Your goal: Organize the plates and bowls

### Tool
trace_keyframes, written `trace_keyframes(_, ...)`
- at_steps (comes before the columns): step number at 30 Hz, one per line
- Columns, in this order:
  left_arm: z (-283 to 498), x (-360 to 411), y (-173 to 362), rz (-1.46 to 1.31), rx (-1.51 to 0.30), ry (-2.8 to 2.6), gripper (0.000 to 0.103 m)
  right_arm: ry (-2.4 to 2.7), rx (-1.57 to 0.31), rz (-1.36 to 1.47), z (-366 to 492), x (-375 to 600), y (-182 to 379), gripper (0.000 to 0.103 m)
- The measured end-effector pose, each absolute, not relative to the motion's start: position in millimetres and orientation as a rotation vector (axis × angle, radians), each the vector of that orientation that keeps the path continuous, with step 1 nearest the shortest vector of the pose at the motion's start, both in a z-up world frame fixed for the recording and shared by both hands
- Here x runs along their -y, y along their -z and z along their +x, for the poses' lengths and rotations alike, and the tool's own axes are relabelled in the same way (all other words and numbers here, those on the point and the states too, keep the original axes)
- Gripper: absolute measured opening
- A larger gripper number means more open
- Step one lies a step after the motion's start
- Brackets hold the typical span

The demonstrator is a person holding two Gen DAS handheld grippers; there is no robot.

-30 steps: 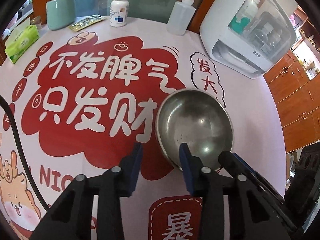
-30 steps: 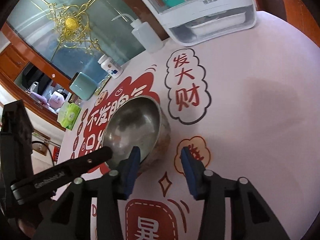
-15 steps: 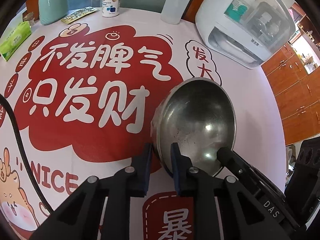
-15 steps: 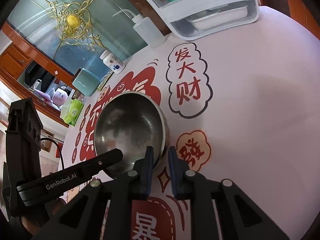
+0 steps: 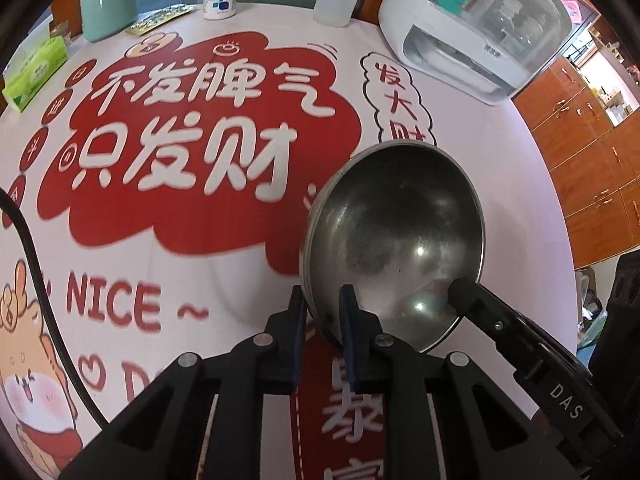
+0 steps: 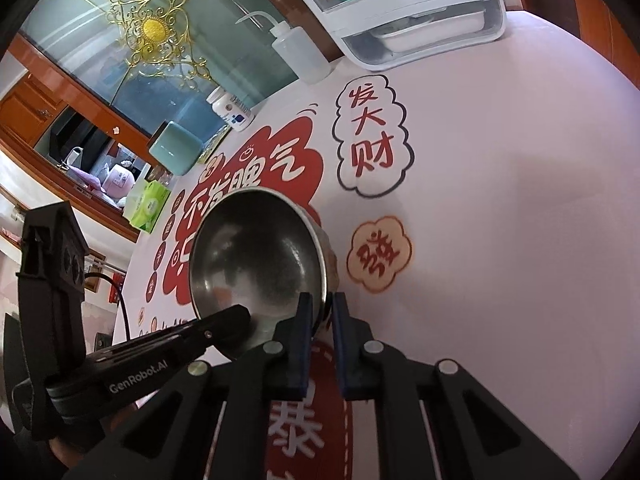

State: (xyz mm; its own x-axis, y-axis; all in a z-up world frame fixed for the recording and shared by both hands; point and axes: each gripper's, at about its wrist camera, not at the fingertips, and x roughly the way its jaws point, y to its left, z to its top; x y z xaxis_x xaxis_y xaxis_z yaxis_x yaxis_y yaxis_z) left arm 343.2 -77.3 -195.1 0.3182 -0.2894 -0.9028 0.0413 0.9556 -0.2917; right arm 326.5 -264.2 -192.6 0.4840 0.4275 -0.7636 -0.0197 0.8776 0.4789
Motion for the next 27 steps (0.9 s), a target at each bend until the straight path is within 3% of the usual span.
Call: trace_keyframes(27,216,38,139,-0.305,-1.185,0.267,0.014,-0.340,-0.986,0.417,205,241,141,0.009)
